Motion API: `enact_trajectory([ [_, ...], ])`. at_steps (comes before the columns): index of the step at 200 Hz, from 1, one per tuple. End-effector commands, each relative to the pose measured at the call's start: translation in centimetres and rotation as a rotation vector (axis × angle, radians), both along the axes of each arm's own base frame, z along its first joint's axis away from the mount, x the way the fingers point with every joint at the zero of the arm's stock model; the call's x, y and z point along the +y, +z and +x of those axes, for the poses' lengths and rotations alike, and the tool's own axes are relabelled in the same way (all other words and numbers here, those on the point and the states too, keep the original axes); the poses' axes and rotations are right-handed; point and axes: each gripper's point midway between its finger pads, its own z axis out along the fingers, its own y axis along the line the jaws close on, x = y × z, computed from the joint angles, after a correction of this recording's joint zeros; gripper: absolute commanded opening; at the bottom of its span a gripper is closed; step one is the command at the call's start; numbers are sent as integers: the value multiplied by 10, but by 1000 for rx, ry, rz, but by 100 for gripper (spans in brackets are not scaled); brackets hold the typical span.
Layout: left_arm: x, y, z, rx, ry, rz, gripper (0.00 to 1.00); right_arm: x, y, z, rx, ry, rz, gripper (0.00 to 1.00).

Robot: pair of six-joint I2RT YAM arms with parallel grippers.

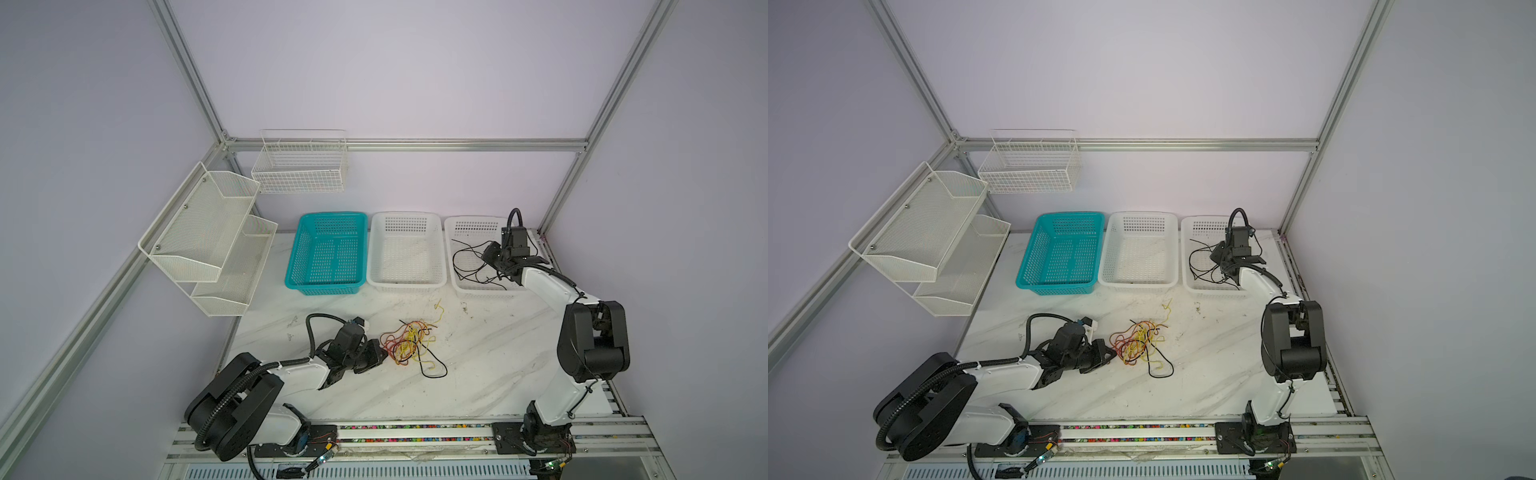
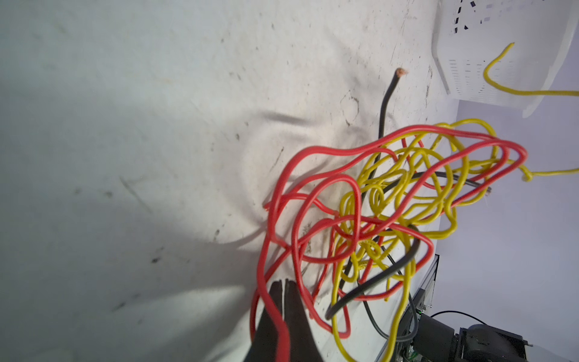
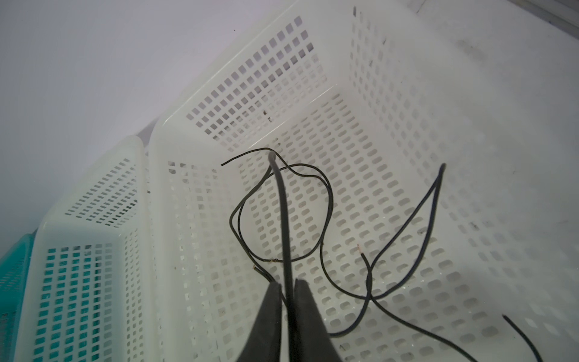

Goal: Untangle the cables
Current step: 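Lower the black wire into the same white basket and open the right gripper, then move the right gripper back to the bundle beside the left gripper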

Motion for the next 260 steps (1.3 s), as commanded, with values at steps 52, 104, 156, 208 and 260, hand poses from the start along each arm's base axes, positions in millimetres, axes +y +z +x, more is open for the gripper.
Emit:
enact_trajectory([
  [52, -1, -7, -7, 32, -10, -3, 0, -1, 49, -26, -94, 2, 25, 46],
  [104, -1, -3, -8, 24, -7, -15, 0, -3, 70, -47, -129, 4, 24, 55],
  [156, -3, 5, -9, 14, -8, -32, 0, 40, 102, -98, -242, 214, 98, 55],
  [208, -3, 11, -10, 4, -4, -46, 0, 120, 53, -191, -190, 507, 151, 54],
  [260, -2, 9, -10, 5, -1, -41, 0, 127, -26, -271, 58, 433, 303, 54],
])
